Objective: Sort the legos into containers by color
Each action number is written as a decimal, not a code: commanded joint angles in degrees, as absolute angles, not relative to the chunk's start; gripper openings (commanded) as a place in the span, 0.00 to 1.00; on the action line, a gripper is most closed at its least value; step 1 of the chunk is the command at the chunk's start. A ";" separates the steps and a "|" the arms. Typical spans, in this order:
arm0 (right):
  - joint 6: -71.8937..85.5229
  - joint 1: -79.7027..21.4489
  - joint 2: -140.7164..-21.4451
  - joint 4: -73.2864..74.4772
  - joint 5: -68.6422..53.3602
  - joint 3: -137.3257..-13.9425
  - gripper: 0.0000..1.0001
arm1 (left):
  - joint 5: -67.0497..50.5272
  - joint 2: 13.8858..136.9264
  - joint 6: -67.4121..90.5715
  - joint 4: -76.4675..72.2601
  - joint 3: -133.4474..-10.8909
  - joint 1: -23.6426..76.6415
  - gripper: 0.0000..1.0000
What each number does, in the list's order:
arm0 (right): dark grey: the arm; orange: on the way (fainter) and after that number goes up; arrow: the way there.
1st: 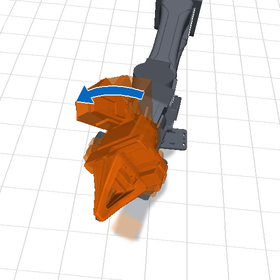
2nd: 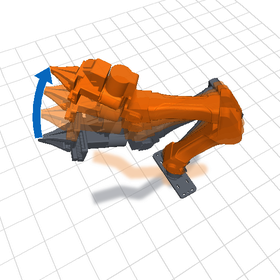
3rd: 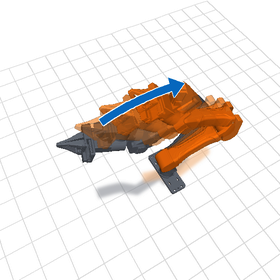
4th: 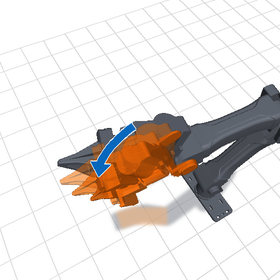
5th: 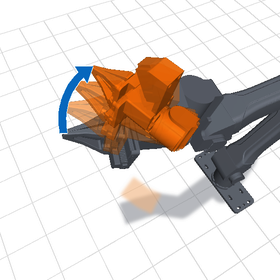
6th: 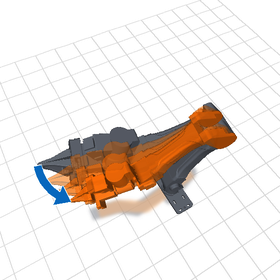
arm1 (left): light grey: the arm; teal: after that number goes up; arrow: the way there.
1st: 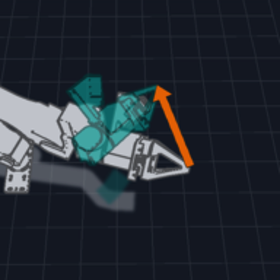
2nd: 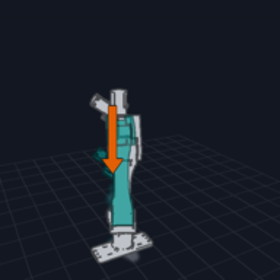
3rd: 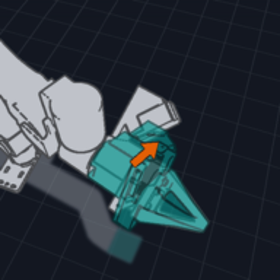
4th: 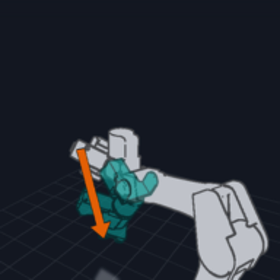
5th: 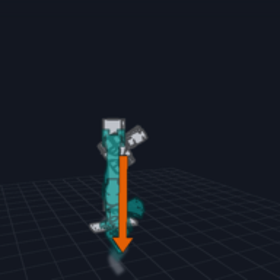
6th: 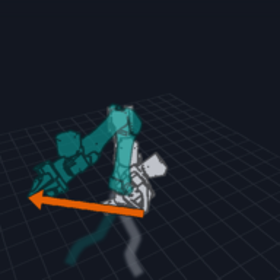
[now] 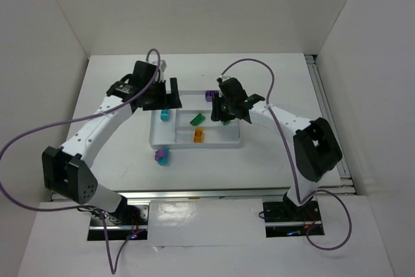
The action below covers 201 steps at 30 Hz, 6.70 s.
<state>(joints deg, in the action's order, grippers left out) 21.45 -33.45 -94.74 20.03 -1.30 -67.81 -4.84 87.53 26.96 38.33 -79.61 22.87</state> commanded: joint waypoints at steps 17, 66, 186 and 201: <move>22.06 -38.14 -101.25 18.46 10.36 -78.05 0.77 | -0.06 67.51 38.14 39.12 -55.91 16.00 0.96; 24.17 -38.14 -86.75 22.85 14.68 -66.36 0.70 | 14.68 79.19 47.20 35.86 -49.75 30.32 0.78; 42.97 -27.43 -71.18 -13.53 -56.39 -45.97 0.10 | -19.41 61.62 8.81 31.03 -69.44 28.47 0.86; 60.37 -24.35 -68.38 -28.29 -68.73 -41.84 0.11 | -32.44 42.55 -15.73 -0.94 -45.63 37.96 0.95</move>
